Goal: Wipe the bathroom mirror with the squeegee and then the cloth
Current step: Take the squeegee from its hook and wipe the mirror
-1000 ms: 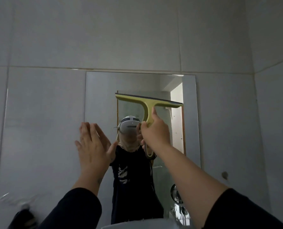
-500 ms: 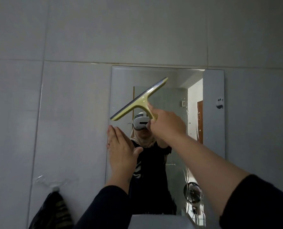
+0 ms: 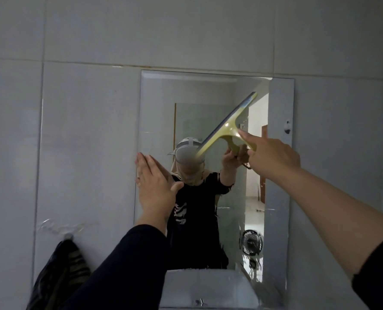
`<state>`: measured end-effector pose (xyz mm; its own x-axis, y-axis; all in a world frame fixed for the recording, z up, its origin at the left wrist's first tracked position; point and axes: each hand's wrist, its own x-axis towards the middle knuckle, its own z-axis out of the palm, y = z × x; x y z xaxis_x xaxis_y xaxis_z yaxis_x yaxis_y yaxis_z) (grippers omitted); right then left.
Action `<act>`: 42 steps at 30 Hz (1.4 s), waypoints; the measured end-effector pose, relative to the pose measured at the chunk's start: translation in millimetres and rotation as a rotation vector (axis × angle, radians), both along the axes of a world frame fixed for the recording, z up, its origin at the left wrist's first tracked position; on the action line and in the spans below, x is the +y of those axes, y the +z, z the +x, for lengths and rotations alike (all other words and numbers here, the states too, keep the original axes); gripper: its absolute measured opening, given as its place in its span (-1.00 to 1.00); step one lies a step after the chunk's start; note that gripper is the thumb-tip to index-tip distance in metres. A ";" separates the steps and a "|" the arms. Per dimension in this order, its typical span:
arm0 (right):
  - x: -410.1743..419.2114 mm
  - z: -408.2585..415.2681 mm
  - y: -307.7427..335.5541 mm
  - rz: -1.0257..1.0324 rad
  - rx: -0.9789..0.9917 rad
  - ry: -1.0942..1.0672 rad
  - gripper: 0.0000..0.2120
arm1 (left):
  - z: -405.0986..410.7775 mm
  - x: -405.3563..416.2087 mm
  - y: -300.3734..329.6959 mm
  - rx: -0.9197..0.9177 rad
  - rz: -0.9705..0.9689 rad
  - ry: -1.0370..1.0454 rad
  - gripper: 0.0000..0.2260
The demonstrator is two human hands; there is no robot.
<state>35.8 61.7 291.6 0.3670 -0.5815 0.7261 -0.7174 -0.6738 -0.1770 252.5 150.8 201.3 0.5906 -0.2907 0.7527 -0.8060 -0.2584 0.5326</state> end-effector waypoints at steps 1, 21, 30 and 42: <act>-3.7 -5.2 -1.6 0.011 -0.013 -0.007 -0.40 | -0.3 -0.4 -0.1 -0.002 -0.006 -0.005 0.00; 2.3 -1.6 -73.1 0.325 -0.472 0.147 -0.46 | 7.8 -3.5 -4.1 -0.028 0.015 0.024 0.02; 42.4 56.7 -94.8 0.381 -0.632 0.279 -0.47 | 20.1 15.9 7.7 0.070 -0.138 -0.126 -0.32; 65.6 91.4 -102.0 0.014 -0.093 0.273 -0.43 | 39.2 42.4 -6.1 -0.091 -0.005 -0.047 -0.41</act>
<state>127.3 127.4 189.6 0.4434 -0.4804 0.7567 -0.4901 -0.8368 -0.2441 291.7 193.2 195.1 0.5056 -0.3129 0.8041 -0.8622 -0.2169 0.4577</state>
